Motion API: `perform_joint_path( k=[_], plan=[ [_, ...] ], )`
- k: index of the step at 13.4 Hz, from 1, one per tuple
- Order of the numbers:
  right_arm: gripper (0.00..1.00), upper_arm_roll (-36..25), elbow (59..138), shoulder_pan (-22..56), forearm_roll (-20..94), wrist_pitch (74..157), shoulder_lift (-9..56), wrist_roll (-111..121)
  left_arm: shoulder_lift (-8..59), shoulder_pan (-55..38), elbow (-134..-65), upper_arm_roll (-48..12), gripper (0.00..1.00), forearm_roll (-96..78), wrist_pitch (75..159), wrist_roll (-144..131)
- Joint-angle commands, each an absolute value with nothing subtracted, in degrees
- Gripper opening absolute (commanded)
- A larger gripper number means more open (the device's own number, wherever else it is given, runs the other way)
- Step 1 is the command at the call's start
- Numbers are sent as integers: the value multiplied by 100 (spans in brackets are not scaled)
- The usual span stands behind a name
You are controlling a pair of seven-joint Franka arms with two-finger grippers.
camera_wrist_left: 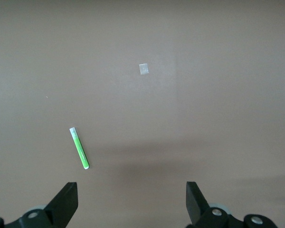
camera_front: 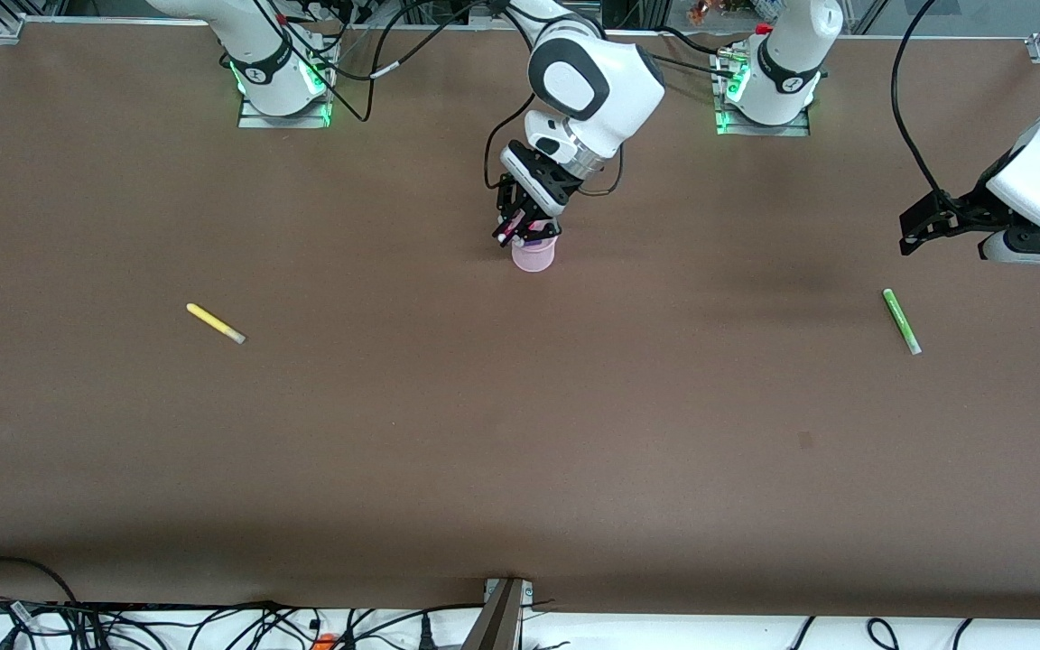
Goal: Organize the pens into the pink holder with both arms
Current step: 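Drop the pink marker into the cup by opening the right gripper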
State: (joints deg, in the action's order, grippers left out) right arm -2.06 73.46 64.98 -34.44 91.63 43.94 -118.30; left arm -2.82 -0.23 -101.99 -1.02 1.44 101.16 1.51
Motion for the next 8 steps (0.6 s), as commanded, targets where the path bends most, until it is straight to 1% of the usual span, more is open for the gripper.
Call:
perform_joint_path(
  k=[1,2,3,4,5,6,8],
  plan=[
    [0,-272,7163,6601,-3560,9035,4588,-11970,-290,-79,-10134,-140,100,141,10011,105],
    [5,-272,7163,6601,-3560,9061,4579,-12040,-290,-79,-10134,-175,100,149,10011,105],
    [15,-272,7154,6601,-3551,9070,4579,-12050,-290,-79,-10134,-211,100,263,10011,105],
    [44,-272,7154,6601,-3551,9053,4562,-12024,-290,-88,-10134,-228,100,368,10011,105],
    [77,-281,7111,6592,-3559,9027,4535,-11919,-290,-79,-10134,-281,100,360,10011,105],
    [99,-307,7110,6574,-3560,9018,4500,-11666,-290,-70,-10116,-281,100,369,10011,105],
    [99,-395,6980,6557,-3472,9009,4256,-11225,-290,-70,-10107,-281,100,360,9976,105]
  ],
)
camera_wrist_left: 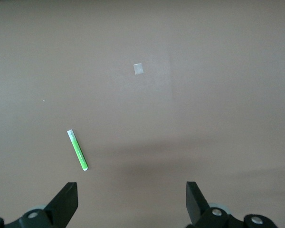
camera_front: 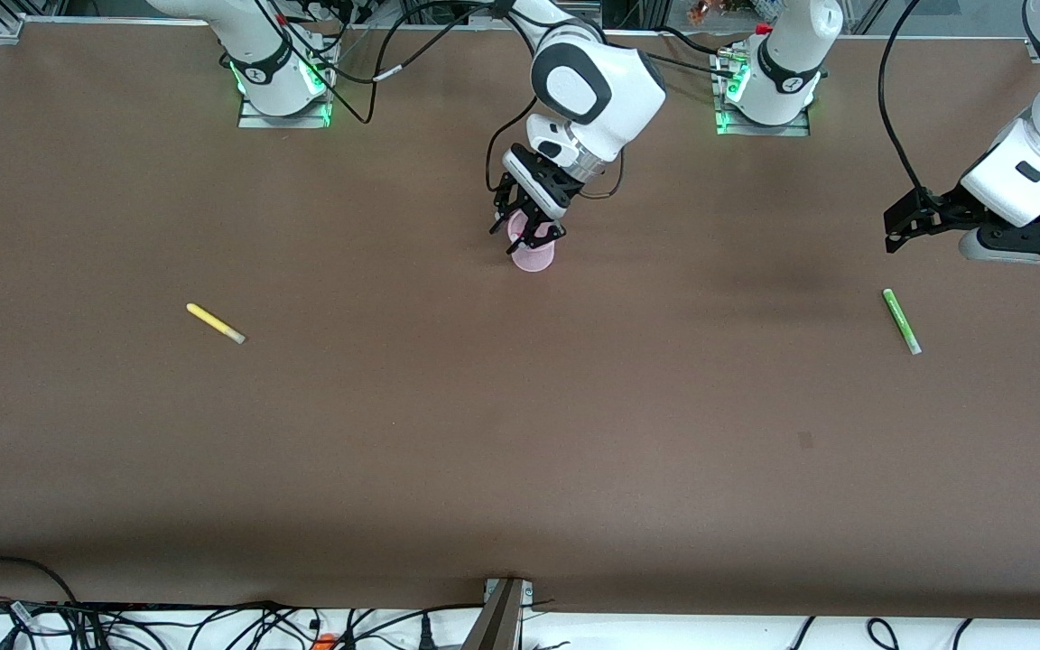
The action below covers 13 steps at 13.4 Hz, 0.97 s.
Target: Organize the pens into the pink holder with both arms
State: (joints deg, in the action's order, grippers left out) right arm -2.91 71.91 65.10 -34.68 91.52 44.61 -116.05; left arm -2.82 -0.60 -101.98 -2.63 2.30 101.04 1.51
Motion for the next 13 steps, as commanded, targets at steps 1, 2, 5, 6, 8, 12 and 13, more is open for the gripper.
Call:
perform_joint_path(
  k=[1,2,5,6,8,12,13],
  plan=[
    [99,-404,6926,6452,-3254,9009,3975,-10919,-290,-62,-10099,-273,100,360,9949,105],
    [99,-396,6917,6225,-2852,9009,3703,-10464,-290,-53,-10099,-272,100,360,9949,123],
    [99,-431,6935,5619,-2304,8826,3052,-9128,-290,-35,-10099,-272,100,360,9949,132],
    [99,-457,6935,5416,-2059,8729,2885,-8610,-290,-35,-10107,-272,100,360,9941,132],
    [99,-457,6935,4898,-1715,8614,2481,-7285,-290,-26,-10099,-272,100,360,9940,141],
    [100,-632,6943,4027,-1171,8096,1978,-5069,-290,-18,-10099,-272,100,360,9940,149],
    [100,-876,6952,3904,-960,7990,1899,-4366,-290,-9,-10099,-272,100,360,9940,149]
  ],
)
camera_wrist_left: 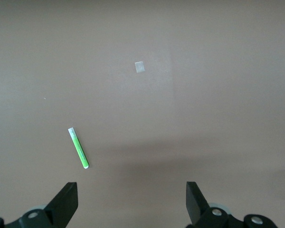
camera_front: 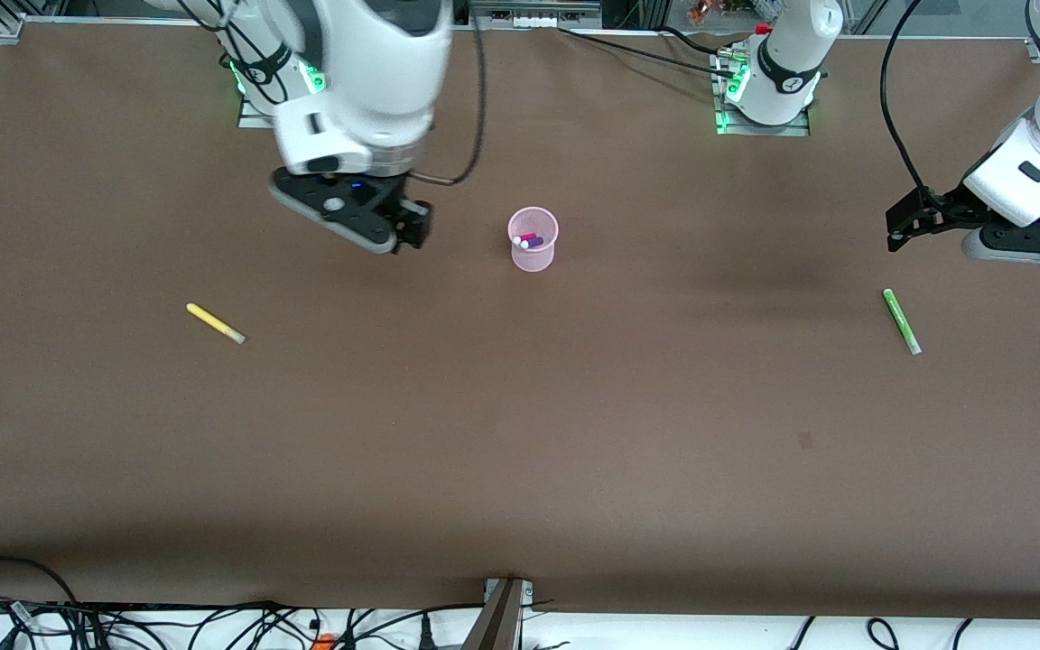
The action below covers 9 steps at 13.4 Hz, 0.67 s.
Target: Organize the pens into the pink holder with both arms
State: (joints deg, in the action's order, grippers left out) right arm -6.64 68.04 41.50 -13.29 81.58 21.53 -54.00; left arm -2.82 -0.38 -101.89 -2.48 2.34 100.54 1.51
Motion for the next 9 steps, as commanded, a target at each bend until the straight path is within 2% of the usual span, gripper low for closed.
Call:
perform_joint_path(
  k=[1,4,9],
  plan=[
    [100,-1218,6952,3885,-723,7963,1881,-3837,-290,-9,-10099,-272,100,360,9940,149],
    [100,-2264,7127,3885,129,7875,1679,-2606,-290,-9,-10099,-272,100,360,9923,149],
    [100,-3023,7347,3683,824,7919,1670,-617,-290,-9,-10099,-272,100,360,9888,141]
  ],
)
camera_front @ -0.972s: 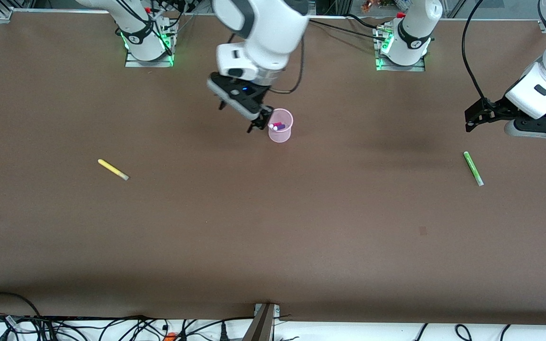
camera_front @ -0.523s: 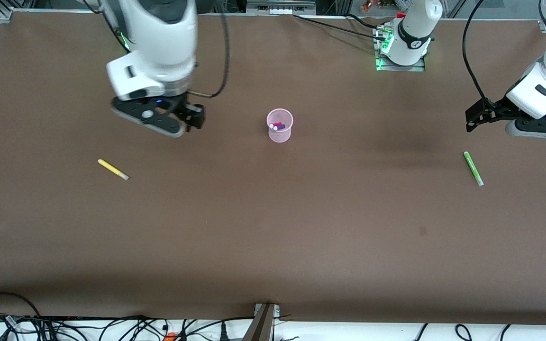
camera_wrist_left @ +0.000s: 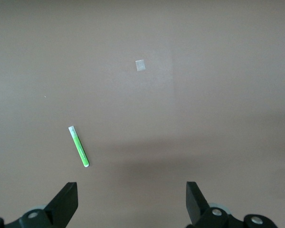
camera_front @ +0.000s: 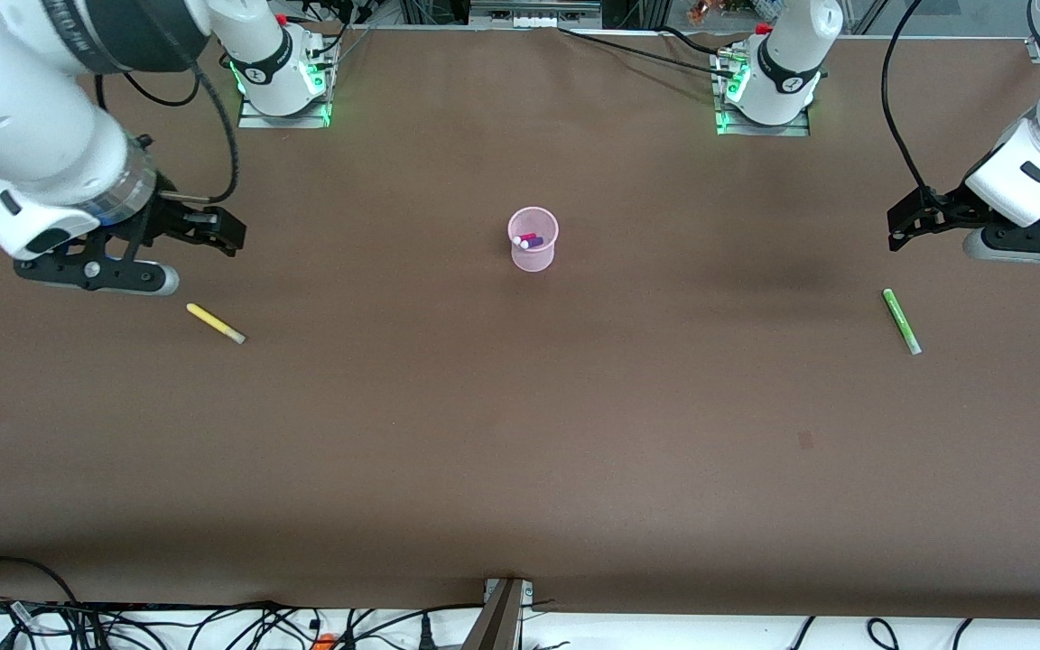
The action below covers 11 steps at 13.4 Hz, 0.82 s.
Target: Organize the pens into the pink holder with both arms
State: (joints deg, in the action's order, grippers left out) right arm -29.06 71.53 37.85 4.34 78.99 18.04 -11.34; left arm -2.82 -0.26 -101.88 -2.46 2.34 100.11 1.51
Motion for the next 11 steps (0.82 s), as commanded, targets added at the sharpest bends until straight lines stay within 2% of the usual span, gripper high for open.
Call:
perform_joint_path(
  k=[1,4,9,11],
  plan=[
    [100,-3128,7374,3657,852,7884,1644,-563,-290,-9,-10099,-272,100,360,9888,141],
    [100,-3252,7383,3656,870,7752,1644,-554,-299,-18,-10099,-281,100,360,9879,123],
    [100,-3269,7383,3639,782,8033,1644,-563,-299,-26,-10099,-281,100,360,9853,114],
    [100,-2912,7374,3255,704,8104,1644,-571,-299,-26,-10099,-281,100,360,9853,114]
  ],
)
